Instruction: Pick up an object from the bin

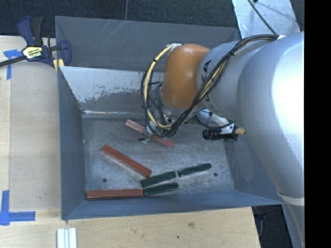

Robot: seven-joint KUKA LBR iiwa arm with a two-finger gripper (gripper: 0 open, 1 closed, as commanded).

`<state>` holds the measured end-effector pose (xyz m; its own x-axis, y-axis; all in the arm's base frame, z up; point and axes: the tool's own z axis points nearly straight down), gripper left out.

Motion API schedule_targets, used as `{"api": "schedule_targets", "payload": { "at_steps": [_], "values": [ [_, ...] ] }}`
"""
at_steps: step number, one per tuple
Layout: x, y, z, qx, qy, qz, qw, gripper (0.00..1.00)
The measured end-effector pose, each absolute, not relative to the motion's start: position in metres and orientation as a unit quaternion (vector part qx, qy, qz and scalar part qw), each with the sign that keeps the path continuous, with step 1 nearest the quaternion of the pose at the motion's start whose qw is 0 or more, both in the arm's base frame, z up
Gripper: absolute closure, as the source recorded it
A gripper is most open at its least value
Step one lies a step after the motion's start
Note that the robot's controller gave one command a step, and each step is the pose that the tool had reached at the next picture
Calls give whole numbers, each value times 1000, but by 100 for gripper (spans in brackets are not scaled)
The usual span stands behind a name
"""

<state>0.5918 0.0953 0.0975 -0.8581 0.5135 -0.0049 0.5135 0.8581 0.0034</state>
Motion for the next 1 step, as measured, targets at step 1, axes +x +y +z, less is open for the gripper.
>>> {"api": "schedule_targets", "payload": {
  "at_steps": [1],
  "values": [
    [594,95,204,265,964,2,5,100]
  ]
}}
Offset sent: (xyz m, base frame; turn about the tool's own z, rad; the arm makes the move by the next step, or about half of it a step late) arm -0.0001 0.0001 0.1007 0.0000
